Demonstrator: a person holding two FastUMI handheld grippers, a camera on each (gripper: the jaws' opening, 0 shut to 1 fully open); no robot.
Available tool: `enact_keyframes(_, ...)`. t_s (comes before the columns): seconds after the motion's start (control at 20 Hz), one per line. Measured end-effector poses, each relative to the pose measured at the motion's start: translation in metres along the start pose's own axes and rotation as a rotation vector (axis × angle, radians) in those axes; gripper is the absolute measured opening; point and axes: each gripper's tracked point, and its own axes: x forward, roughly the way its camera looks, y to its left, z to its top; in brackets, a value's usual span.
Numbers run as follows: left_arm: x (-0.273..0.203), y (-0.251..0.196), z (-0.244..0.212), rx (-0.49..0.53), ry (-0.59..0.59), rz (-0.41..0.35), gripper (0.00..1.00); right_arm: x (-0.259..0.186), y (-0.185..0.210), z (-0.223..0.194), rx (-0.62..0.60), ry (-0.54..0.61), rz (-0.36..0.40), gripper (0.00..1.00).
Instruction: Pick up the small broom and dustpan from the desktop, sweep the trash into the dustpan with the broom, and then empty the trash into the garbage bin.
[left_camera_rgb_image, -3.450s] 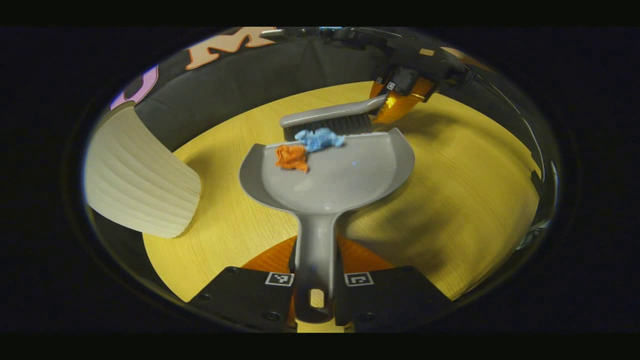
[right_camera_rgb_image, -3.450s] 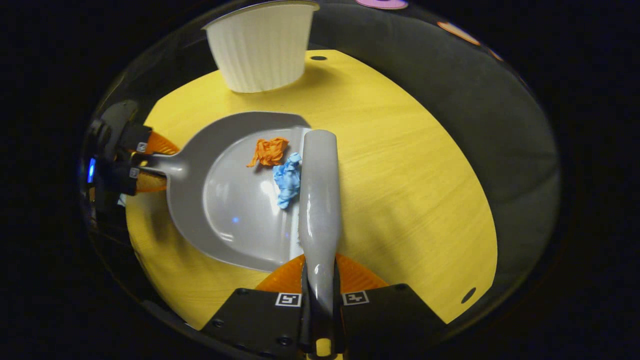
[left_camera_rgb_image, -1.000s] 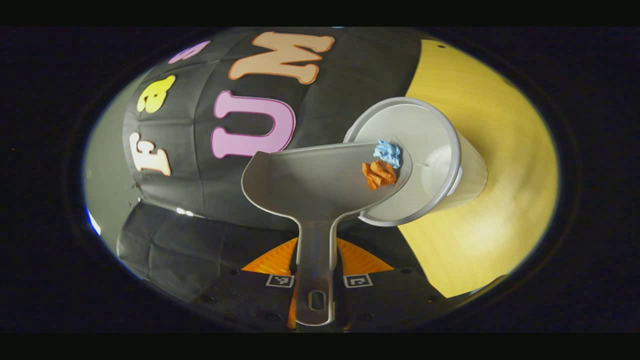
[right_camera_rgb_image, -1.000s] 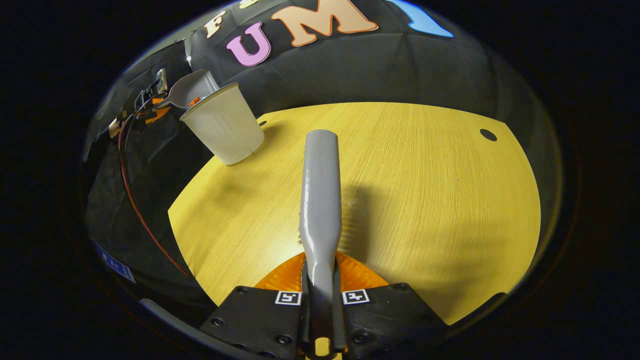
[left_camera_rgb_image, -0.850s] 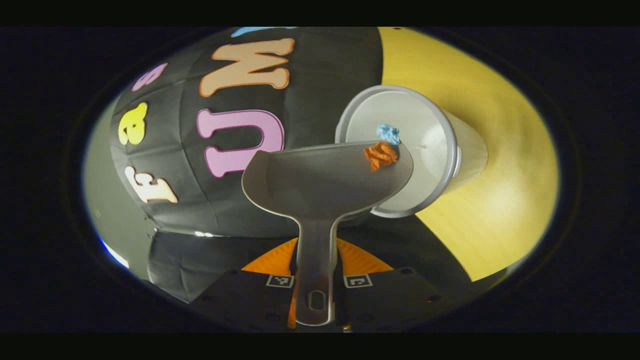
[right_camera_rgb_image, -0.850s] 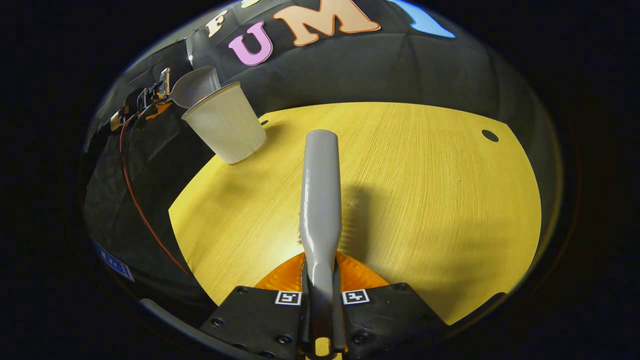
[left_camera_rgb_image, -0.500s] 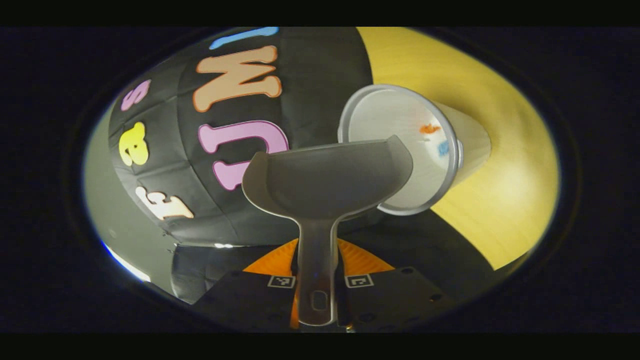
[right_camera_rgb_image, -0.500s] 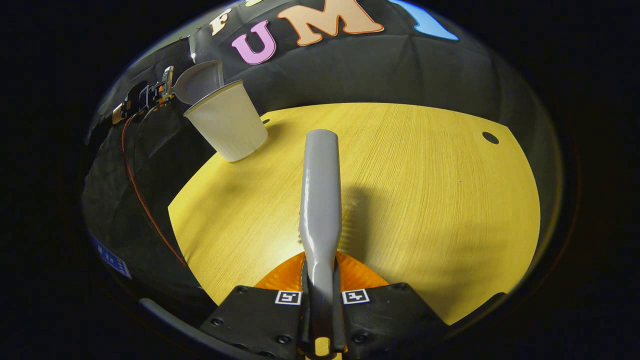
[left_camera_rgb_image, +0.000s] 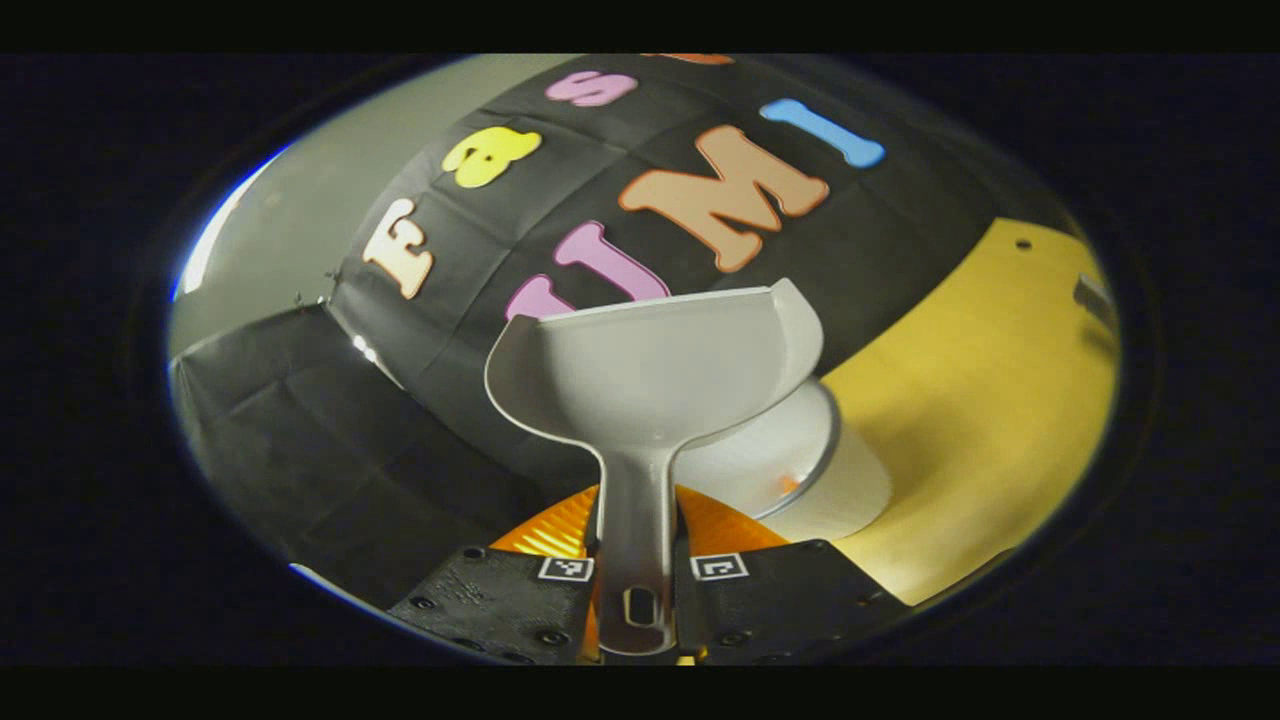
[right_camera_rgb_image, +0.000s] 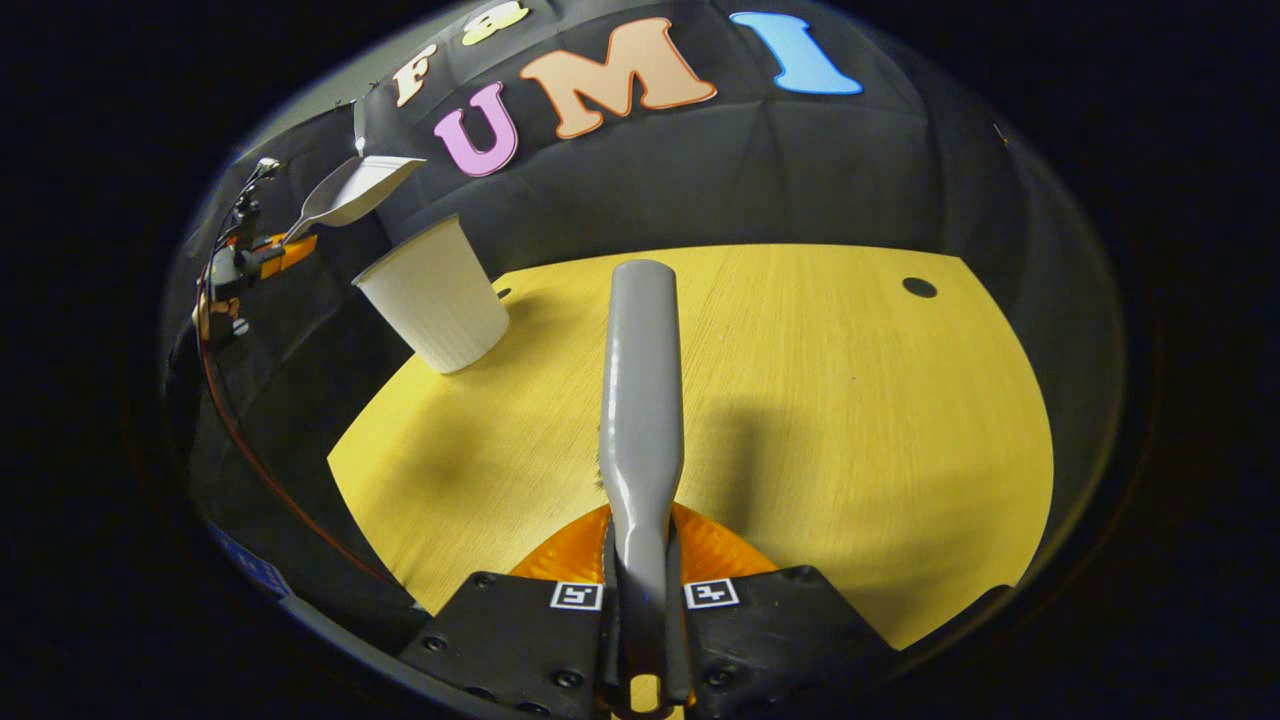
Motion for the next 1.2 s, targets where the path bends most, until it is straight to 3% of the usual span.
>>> enact_keyframes(0.25, -0.028, -0.083, -0.001, -0.231, 0.025, -0.149, 0.20, -0.048, 0.020, 0.002, -0.078, -0.062, -0.101, 0.14)
enact_keyframes(0.45, -0.073, -0.163, -0.014, -0.227, 0.026, -0.265, 0.21, -0.017, 0.028, 0.000, -0.048, -0.065, -0.165, 0.14)
enact_keyframes(0.65, -0.102, -0.239, -0.048, -0.292, 0.097, -0.402, 0.21, 0.003, 0.040, -0.003, 0.016, -0.058, -0.256, 0.14)
enact_keyframes(1.0, -0.117, -0.318, -0.126, -0.324, 0.285, -0.480, 0.22, 0.055, 0.036, -0.011, 0.065, 0.083, -0.331, 0.14)
enact_keyframes(1.2, -0.121, -0.329, -0.153, -0.302, 0.375, -0.496, 0.23, 0.062, 0.035, -0.008, 0.050, 0.163, -0.358, 0.14)
